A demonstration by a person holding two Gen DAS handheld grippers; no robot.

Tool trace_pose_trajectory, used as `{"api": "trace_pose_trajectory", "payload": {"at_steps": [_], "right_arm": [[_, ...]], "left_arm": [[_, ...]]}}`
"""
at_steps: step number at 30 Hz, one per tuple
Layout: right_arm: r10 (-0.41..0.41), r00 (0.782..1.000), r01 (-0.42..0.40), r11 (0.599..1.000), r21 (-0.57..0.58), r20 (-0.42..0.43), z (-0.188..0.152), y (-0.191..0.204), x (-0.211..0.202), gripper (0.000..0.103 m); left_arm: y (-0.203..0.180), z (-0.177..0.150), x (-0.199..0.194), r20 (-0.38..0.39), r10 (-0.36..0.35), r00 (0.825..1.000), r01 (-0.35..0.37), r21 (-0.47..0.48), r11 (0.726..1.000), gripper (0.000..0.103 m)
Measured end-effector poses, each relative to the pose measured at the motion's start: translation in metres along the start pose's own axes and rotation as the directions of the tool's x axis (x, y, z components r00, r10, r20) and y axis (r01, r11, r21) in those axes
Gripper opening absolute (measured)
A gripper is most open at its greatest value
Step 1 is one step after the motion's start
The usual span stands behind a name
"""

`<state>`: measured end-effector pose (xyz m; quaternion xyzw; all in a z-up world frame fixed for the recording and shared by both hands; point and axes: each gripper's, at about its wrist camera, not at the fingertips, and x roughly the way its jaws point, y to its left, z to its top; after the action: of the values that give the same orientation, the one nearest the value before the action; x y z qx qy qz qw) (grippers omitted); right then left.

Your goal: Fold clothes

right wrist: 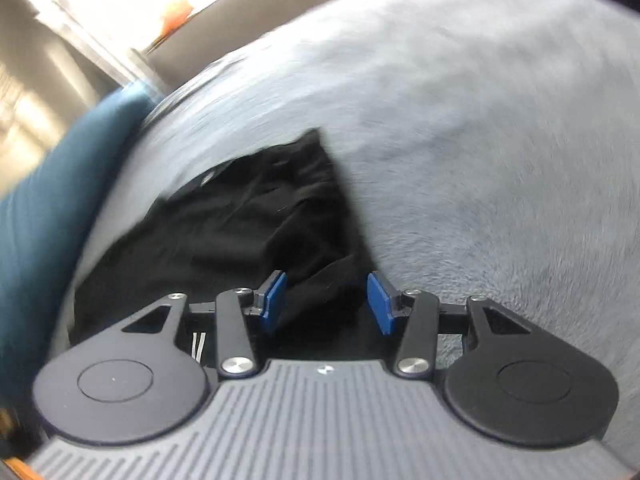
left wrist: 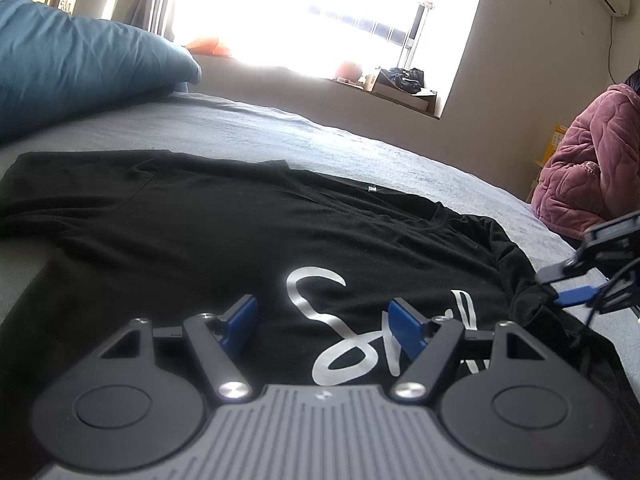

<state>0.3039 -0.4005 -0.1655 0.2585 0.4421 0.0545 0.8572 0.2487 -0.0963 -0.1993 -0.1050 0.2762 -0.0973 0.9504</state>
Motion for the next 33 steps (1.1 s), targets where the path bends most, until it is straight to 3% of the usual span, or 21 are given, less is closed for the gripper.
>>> {"api": "trace_pose_trajectory", "payload": {"at_steps": [1, 3, 6, 11, 14, 18, 20, 24, 26, 28, 30, 33], "right_arm": [[-0.003, 1.000, 0.003, 1.000, -0.015, -0.011, 0.000, 0.002, 0.007, 0.039], [-0.002, 1.000, 0.002, 0.998, -0.066, -0.013, 0.001, 0.012, 0.018, 0.018], [0.048, 0.998, -0.043, 0.985, -0.166, 0.029, 0.005, 0.039, 0.024, 0.010], [0.153, 0.988, -0.135, 0.935, -0.327, 0.031, 0.009, 0.092, 0.037, 0.009], [0.183, 0.983, -0.172, 0.898, -0.406, -0.014, 0.007, 0.116, 0.053, 0.011], [0.270, 0.961, -0.275, 0.905, -0.325, -0.062, 0.012, 0.120, 0.060, 0.016], [0.293, 0.956, -0.288, 0.914, -0.286, -0.029, 0.016, 0.112, 0.048, 0.017], [0.227, 0.974, -0.208, 0.910, -0.359, 0.011, 0.006, 0.107, 0.010, 0.019], [0.169, 0.986, -0.149, 0.862, -0.485, -0.002, -0.011, 0.111, -0.009, 0.019], [0.087, 0.996, -0.081, 0.776, -0.626, -0.021, -0.037, 0.114, -0.022, 0.022], [0.004, 1.000, -0.025, 0.664, -0.747, -0.029, -0.064, 0.117, -0.027, 0.029], [-0.087, 0.996, 0.045, 0.476, -0.879, 0.004, -0.097, 0.122, -0.024, 0.029]], "left_arm": [[0.000, 0.000, 0.000, 0.001, 0.000, 1.000, 0.000, 0.000, 1.000, 0.074], [0.000, -0.001, 0.000, 0.002, -0.001, 1.000, 0.001, 0.000, 1.000, 0.074], [0.001, -0.001, 0.000, 0.004, -0.005, 1.000, 0.005, -0.002, 1.000, 0.074], [0.003, -0.001, 0.000, 0.009, -0.011, 1.000, 0.011, -0.010, 1.000, 0.074], [0.004, -0.001, 0.000, 0.011, -0.017, 1.000, 0.017, -0.016, 1.000, 0.074], [0.007, -0.001, 0.000, 0.014, -0.027, 1.000, 0.028, -0.028, 0.999, 0.074], [0.008, -0.001, -0.001, 0.016, -0.032, 0.999, 0.033, -0.034, 0.999, 0.074], [0.010, -0.001, -0.001, 0.020, -0.042, 0.999, 0.043, -0.048, 0.998, 0.074], [0.010, -0.001, -0.001, 0.021, -0.045, 0.999, 0.046, -0.053, 0.998, 0.074], [0.011, -0.001, -0.001, 0.022, -0.048, 0.999, 0.049, -0.056, 0.997, 0.074], [0.011, -0.001, -0.001, 0.022, -0.048, 0.999, 0.050, -0.057, 0.997, 0.074], [0.011, -0.001, -0.001, 0.022, -0.047, 0.999, 0.049, -0.058, 0.997, 0.074]]}}
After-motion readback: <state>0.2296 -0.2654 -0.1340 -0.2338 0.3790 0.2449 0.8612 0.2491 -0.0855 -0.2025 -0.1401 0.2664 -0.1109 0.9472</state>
